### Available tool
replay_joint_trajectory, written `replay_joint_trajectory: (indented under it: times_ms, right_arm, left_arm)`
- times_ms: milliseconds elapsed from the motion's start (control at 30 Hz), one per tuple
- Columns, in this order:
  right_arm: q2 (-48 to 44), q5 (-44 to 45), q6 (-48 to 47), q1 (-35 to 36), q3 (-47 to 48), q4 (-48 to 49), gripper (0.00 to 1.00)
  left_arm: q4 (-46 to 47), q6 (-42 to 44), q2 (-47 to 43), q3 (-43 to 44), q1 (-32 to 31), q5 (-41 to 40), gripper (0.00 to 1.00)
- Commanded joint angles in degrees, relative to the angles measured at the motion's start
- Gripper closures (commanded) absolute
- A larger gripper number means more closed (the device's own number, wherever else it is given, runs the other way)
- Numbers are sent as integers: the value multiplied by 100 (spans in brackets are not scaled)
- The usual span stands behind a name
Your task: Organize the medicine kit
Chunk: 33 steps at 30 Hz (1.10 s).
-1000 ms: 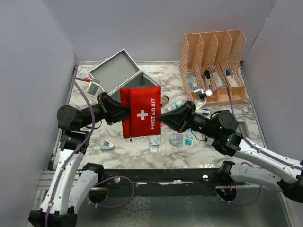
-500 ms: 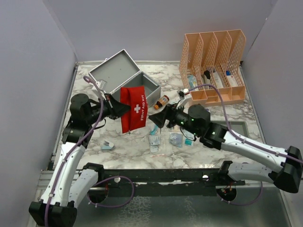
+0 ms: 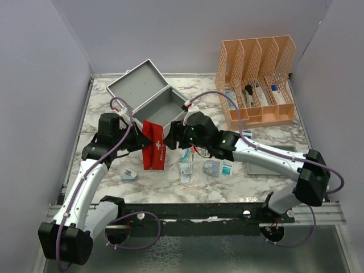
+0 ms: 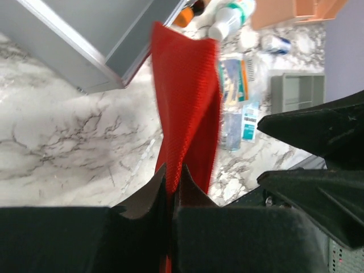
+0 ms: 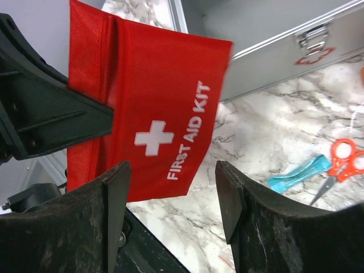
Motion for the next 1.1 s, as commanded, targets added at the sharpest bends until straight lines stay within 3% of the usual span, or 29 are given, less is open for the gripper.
replay_joint_trajectory:
  times_ms: [0, 333, 600, 733, 933, 1067]
  right_arm:
    - [551, -301, 165, 157, 527, -234, 39]
    - [1547, -71, 435, 393, 1455, -521, 44]
    - [1872, 1193, 823, 455, 1653, -1353, 53]
    - [1754, 1569, 906, 468, 1641, -1862, 58]
    - [1808, 1823, 1056, 465, 1653, -2132, 59]
    - [1981, 1392, 986, 464, 1760, -1922, 51]
  left_arm:
    - [-209, -9, 144, -109, -76, -366, 100]
    - [-207, 129, 301, -231, -170, -367, 100]
    - [-218, 187, 216, -230, -178, -384, 100]
    - [-589, 374, 366, -27, -179, -1208, 100]
    - [-590, 423, 455, 18, -180, -1092, 100]
    - [-582, 486, 482, -11, -180, -845, 100]
